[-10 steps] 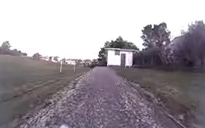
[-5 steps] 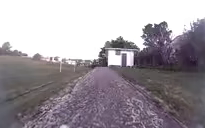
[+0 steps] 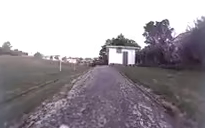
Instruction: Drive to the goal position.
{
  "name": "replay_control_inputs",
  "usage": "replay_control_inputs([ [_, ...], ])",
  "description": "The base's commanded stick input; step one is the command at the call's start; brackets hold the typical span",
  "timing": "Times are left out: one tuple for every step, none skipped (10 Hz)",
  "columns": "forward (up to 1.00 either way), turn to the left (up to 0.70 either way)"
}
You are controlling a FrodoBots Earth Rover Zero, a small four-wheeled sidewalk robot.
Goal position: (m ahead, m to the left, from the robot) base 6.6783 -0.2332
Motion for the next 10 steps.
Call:
replay_control_inputs([
  [0.7,0.0],
  [0.7,0.0],
  [0.7,0.0],
  [0.7,0.0],
  [0.7,0.0],
  [0.7,0.0],
  [0.7,0.0],
  [0.7,0.0],
  [0.7,0.0],
  [0.7,0.0],
])
